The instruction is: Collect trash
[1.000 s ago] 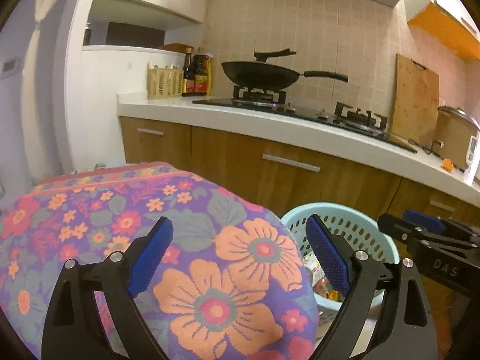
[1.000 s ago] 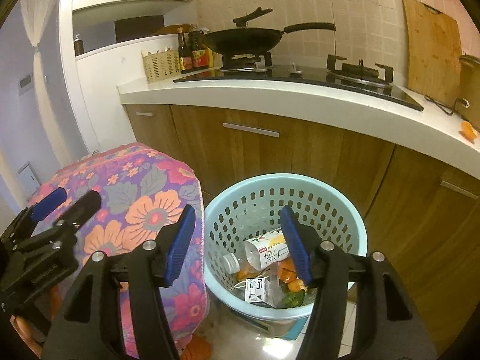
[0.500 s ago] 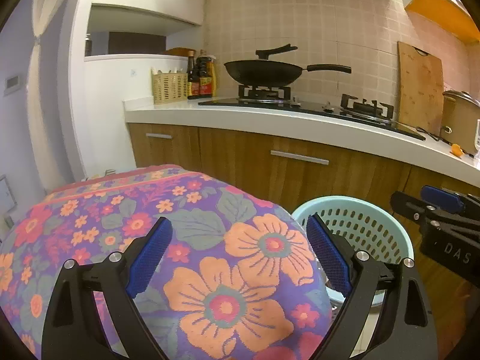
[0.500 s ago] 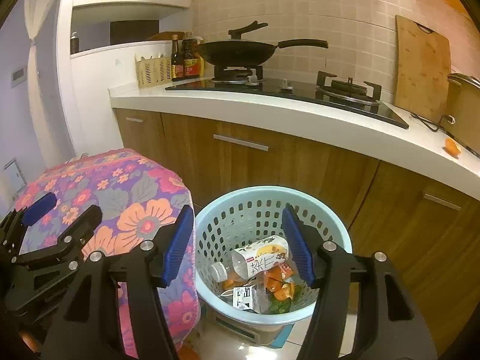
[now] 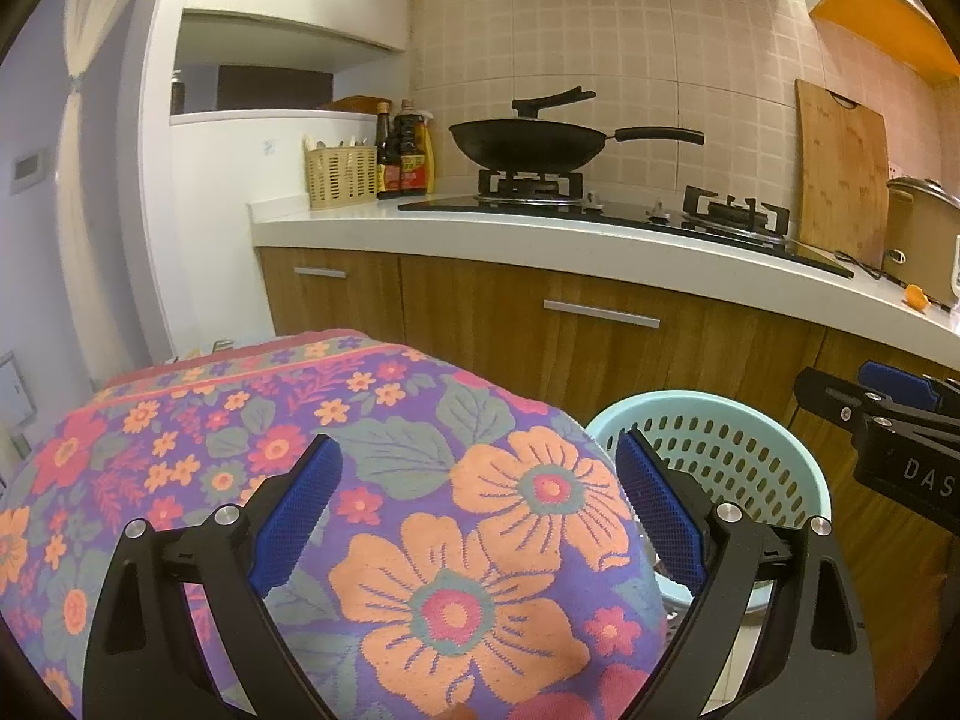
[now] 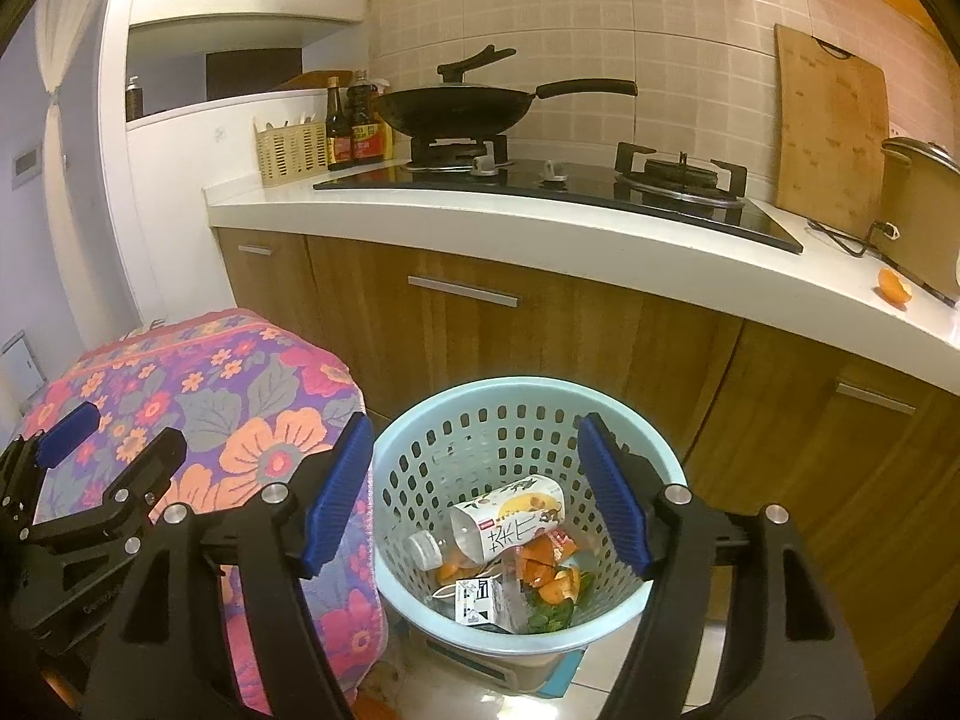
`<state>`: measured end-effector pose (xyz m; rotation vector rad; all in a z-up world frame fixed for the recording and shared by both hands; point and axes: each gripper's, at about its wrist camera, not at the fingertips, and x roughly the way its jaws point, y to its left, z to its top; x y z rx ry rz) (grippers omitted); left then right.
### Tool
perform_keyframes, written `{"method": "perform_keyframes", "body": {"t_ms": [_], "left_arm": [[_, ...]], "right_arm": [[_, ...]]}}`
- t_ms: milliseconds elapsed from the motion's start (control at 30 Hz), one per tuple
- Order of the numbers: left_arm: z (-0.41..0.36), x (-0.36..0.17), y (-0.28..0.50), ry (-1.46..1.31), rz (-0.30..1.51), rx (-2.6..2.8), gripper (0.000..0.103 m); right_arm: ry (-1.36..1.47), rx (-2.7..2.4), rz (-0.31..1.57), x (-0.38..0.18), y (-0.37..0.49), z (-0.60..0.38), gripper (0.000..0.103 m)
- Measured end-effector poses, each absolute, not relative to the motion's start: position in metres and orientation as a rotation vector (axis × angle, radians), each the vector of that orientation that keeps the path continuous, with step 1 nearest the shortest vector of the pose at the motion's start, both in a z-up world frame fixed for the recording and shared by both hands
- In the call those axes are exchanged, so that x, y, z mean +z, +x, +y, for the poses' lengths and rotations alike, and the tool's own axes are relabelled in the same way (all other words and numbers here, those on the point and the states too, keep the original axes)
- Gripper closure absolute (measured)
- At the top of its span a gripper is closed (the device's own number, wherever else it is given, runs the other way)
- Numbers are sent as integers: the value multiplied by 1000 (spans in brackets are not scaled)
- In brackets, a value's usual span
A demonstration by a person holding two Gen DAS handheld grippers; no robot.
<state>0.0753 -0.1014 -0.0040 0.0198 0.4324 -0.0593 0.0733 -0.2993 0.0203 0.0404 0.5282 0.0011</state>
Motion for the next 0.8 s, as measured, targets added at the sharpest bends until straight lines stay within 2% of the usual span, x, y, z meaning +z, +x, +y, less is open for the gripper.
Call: {"method": "perform_keyframes", "body": {"t_ms": [400,800], "left_arm": [[-102,-4,76,25,432,-64,10],[-101,-4,76,32,436,-68,8]], "right_arm": [[34,1,539,17,74,-293,31],[40,5,549,15,75,-295,31]]}}
